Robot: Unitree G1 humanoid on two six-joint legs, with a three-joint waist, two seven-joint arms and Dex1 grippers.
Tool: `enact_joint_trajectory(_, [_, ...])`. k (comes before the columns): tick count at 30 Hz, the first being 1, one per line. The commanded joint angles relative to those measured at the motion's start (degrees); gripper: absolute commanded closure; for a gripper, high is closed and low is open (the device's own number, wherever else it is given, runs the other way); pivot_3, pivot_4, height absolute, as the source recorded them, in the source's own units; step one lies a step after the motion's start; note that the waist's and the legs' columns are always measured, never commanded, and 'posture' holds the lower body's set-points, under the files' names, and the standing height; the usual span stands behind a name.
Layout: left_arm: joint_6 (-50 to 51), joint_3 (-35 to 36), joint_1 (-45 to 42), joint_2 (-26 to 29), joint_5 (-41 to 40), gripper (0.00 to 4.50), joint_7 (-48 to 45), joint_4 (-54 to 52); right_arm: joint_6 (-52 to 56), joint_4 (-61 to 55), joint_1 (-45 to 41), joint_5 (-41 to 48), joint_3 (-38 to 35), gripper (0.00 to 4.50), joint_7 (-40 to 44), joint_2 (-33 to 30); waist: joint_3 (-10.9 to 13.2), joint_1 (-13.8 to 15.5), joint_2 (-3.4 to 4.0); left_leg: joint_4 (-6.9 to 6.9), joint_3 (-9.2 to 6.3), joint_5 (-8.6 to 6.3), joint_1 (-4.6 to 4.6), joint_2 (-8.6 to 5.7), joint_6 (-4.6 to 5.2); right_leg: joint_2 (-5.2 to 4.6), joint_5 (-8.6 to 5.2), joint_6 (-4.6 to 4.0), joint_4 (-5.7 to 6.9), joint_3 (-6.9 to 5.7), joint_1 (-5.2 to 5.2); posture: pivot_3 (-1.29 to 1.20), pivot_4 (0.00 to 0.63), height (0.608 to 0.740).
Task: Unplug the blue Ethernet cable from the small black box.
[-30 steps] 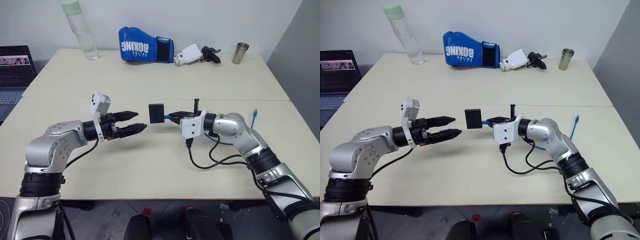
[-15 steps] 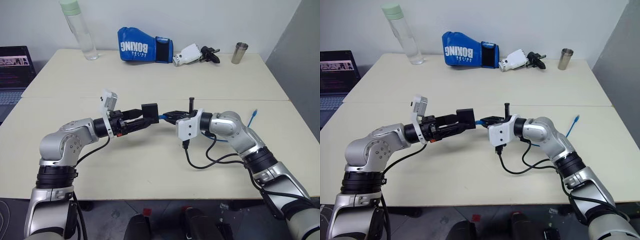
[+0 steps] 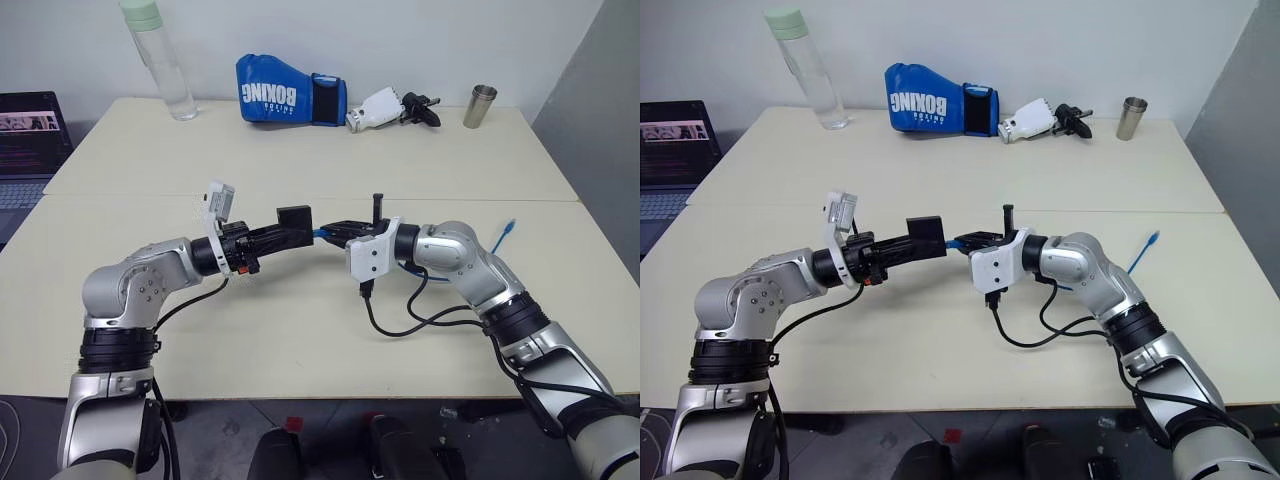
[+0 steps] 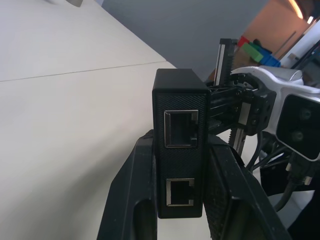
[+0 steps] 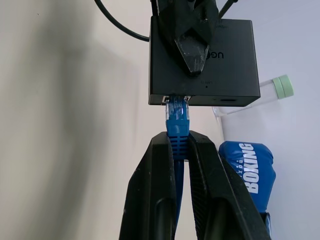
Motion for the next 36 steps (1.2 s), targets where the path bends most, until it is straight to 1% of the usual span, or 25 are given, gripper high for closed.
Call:
enact_joint_trajectory(1, [1.3, 2.7, -0.9, 0.1, -2.4, 3.70, 0.6, -0.3, -2.1, -1.6, -1.4, 0.5, -0.6, 4.39, -0.6, 0.2, 0.0, 0.0, 0.00, 0.00, 0.00, 0.00, 0.00, 0.00, 0.00, 0.00, 0.00, 0.00, 0.00, 0.00, 0.00, 0.00, 0.150, 0.740])
enact_joint_trajectory(5, [1.3, 2.3, -0.7, 0.2, -2.3, 3.70, 0.4, -0.8, -2.4, -2.3, -0.9, 2.9, -0.3, 4.40, 1.9, 0.1, 0.0, 0.0, 0.00, 0.00, 0.00, 0.00, 0.00, 0.00, 0.00, 0.00, 0.00, 0.00, 0.00, 0.00, 0.01, 0.00, 0.150, 0.740])
enact_joint_trajectory(7, [0.9, 1.8, -0.7, 0.4, -2.0, 3.70, 0.0, -1.0, -2.0, -2.5, -0.8, 3.0, -0.3, 3.70, 2.3, -0.1, 0.0, 0.0, 0.00, 0.00, 0.00, 0.00, 0.00, 0.00, 0.00, 0.00, 0.00, 0.00, 0.00, 0.00, 0.01, 0.00, 0.150, 0.740])
enact_joint_trajectory(8, [0.7, 1.6, -0.7, 0.6, -1.8, 3.70, -0.3, -1.0, -1.7, -2.6, -0.8, 2.9, -0.3, 3.59, 2.6, -0.2, 0.0, 0.0, 0.00, 0.00, -0.01, 0.00, 0.00, 0.00, -0.01, 0.00, 0.00, 0.00, 0.00, -0.01, 0.01, 0.00, 0.150, 0.740])
enact_joint_trajectory(10, [0.3, 1.3, -0.7, 0.8, -1.4, 3.70, -0.6, -1.0, -1.8, -2.9, -0.8, 2.7, -0.3, 2.95, 2.9, -0.6, 0.0, 0.0, 0.00, 0.00, -0.01, 0.00, 0.00, 0.00, -0.01, 0.00, 0.00, 0.00, 0.00, 0.00, 0.00, 0.00, 0.150, 0.740])
enact_joint_trajectory(12, [-1.2, 0.3, -0.8, 1.3, -0.1, 3.70, -1.5, -1.2, -1.5, -4.9, -0.4, 4.1, -0.6, 2.55, 5.0, -1.7, 0.0, 0.0, 0.00, 0.00, -0.01, 0.00, 0.00, 0.00, -0.01, 0.00, 0.00, 0.00, 0.00, -0.01, 0.01, 0.00, 0.150, 0.740])
enact_joint_trajectory(14, [-2.6, -0.7, -1.0, 1.9, 1.1, 3.70, -2.4, -1.4, -0.8, -6.9, 0.0, 5.5, -1.1, 2.53, 7.0, -2.7, 0.0, 0.0, 0.00, 0.00, 0.00, 0.00, 0.00, -0.01, -0.01, 0.00, 0.00, 0.00, -0.01, 0.00, 0.00, 0.00, 0.150, 0.740])
enact_joint_trajectory(16, [-4.7, -2.4, -1.2, 2.8, 3.2, 3.70, -3.8, -1.7, 3.1, -10.1, 1.0, 9.6, -2.2, 2.53, 10.4, -3.8, 0.0, 0.1, 0.00, 0.00, -0.01, 0.00, 0.00, -0.01, -0.01, 0.00, 0.00, 0.00, -0.01, -0.01, 0.01, 0.00, 0.150, 0.740])
enact_joint_trajectory(17, [-6.1, -3.7, -1.2, 3.5, 4.5, 3.70, -5.0, -2.0, 7.2, -12.5, 1.7, 13.0, -2.8, 2.53, 13.4, -4.8, 0.0, 0.1, 0.00, 0.00, -0.02, 0.00, -0.01, -0.01, -0.01, 0.00, 0.00, 0.00, -0.01, -0.02, 0.01, 0.00, 0.150, 0.740])
enact_joint_trajectory(20, [-10.3, -7.0, -2.1, 5.5, 8.0, 3.70, -8.9, -2.6, 25.8, -20.1, 3.0, 24.1, -4.9, 2.53, 21.1, -7.0, 0.0, 0.4, 0.01, 0.00, -0.04, 0.00, 0.01, 0.00, -0.01, 0.00, 0.00, 0.00, -0.01, -0.03, 0.04, 0.00, 0.150, 0.740])
enact_joint_trajectory(22, [-10.9, -7.6, -3.2, 5.9, 8.0, 3.70, -10.5, -2.7, 38.8, -23.7, 2.9, 30.5, -6.5, 2.53, 21.8, -6.5, 0.0, 0.6, 0.01, 0.01, -0.05, 0.01, 0.00, 0.00, -0.02, -0.01, 0.00, 0.00, -0.01, -0.05, 0.04, 0.00, 0.150, 0.740])
enact_joint_trajectory(25, [-11.8, -8.6, -4.3, 7.0, 8.6, 3.70, -13.2, -3.5, 54.3, -27.0, 1.9, 37.9, -8.2, 2.53, 22.2, -6.1, 0.0, 0.8, 0.01, 0.03, -0.04, 0.00, 0.02, 0.01, 0.00, 0.00, 0.00, 0.00, 0.02, -0.05, 0.03, 0.00, 0.150, 0.740])
enact_joint_trajectory(28, [-12.5, -9.7, -5.1, 8.0, 9.1, 3.70, -15.6, -4.5, 67.3, -29.0, 0.5, 44.5, -9.7, 2.53, 21.4, -5.2, 0.0, 0.8, 0.01, 0.02, -0.03, -0.02, 0.02, 0.01, 0.03, 0.04, -0.01, -0.02, 0.02, -0.03, 0.01, 0.00, 0.150, 0.740])
enact_joint_trajectory(30, [-12.6, -10.0, -5.5, 8.3, 9.2, 3.70, -16.5, -4.9, 72.4, -28.8, -0.7, 46.1, -10.0, 2.53, 20.6, -4.8, 0.0, 0.8, 0.01, 0.01, -0.04, -0.09, 0.00, 0.01, 0.16, 0.04, -0.02, -0.03, 0.01, -0.04, 0.00, 0.00, 0.150, 0.740])
enact_joint_trajectory(36, [-13.0, -10.4, -5.8, 8.7, 9.7, 3.70, -17.6, -5.8, 76.5, -27.7, -3.1, 48.2, -9.5, 2.53, 21.1, -4.5, 0.0, 0.9, 0.01, 0.01, -0.05, -0.14, -0.04, -0.02, 0.25, 0.05, -0.02, -0.02, -0.01, -0.05, -0.02, 0.00, 0.150, 0.740])
